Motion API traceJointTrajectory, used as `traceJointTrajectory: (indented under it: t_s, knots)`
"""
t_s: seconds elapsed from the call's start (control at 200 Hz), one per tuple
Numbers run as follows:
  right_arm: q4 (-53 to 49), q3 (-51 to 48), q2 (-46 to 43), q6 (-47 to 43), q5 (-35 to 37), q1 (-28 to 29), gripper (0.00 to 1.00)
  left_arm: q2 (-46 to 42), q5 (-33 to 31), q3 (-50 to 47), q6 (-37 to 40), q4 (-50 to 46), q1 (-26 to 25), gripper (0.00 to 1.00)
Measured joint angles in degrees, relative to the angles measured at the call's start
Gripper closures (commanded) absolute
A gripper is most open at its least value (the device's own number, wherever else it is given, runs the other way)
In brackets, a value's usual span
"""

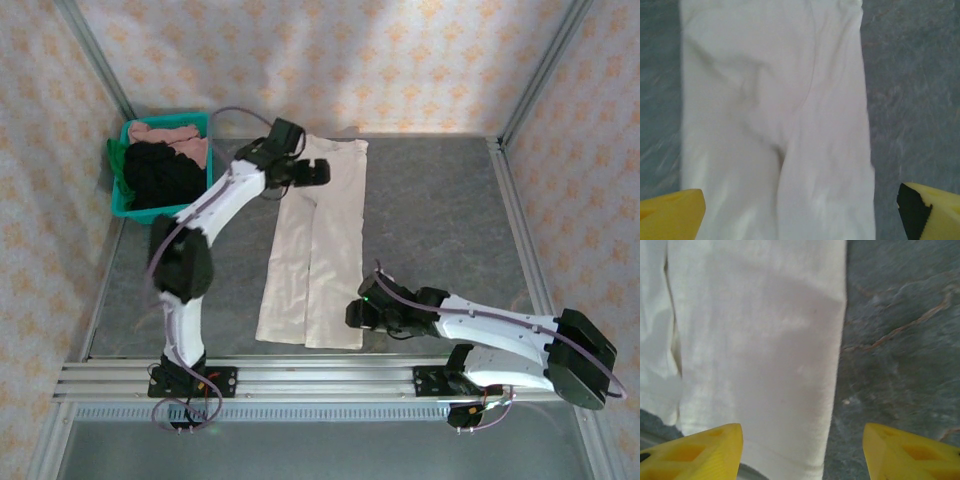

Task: Fold and stack the t-shirts

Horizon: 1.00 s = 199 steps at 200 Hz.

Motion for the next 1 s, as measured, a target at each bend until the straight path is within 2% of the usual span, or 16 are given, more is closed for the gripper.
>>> traceJointTrajectory:
  t_s: [0.1,0.19,0.275,0.36,0.495,0.636,0.706,0.886,0.936,0.996]
  knots:
    - [0.26,0.17,0.9,-0.02,-1.44,1.42,0.37,-15.76,-2.43,-20.63,-0.5,3.17,-1.75,0.08]
    - [0.11,0.83,3.76,-0.13,-2.64,2.23,0.41,-28.74,-5.29,-36.41,-3.06,2.99,-6.36,0.15]
    - [-0.74,1.86,6.6,-0.2,-3.06,2.84,0.41,-36.0,-7.21,-46.49,-6.78,1.88,-10.99,0.2]
    - [-2.49,3.28,8.74,-0.2,-2.99,3.98,0.4,-39.91,-8.92,-54.21,-11.17,0.31,-14.75,0.21]
    - [-3.74,4.81,10.05,0.07,-3.02,5.66,0.41,-45.81,-10.49,-62.45,-17.59,-1.36,-21.44,0.22]
    - [-4.11,5.11,11.5,1.18,-2.91,7.37,0.39,-50.56,-10.38,-67.78,-22.69,-1.31,-25.4,0.3]
    - [-5.11,5.73,12.52,1.97,-2.49,8.33,0.39,-51.71,-10.16,-70.29,-25.05,-0.7,-27.28,0.39]
    - [-4.68,5.73,12.68,4.24,-1.6,8.9,0.46,-51.95,-9.7,-73.64,-28.74,0.98,-30.14,0.48]
    - [-3.91,5.73,12.79,4.81,-1.38,9.03,0.49,-51.95,-9.68,-74.07,-29.07,1.31,-30.23,0.57]
    - [-3.21,5.73,13.44,5.01,-1.31,9.18,0.52,-51.95,-9.68,-74.69,-29.83,2.08,-30.23,0.63]
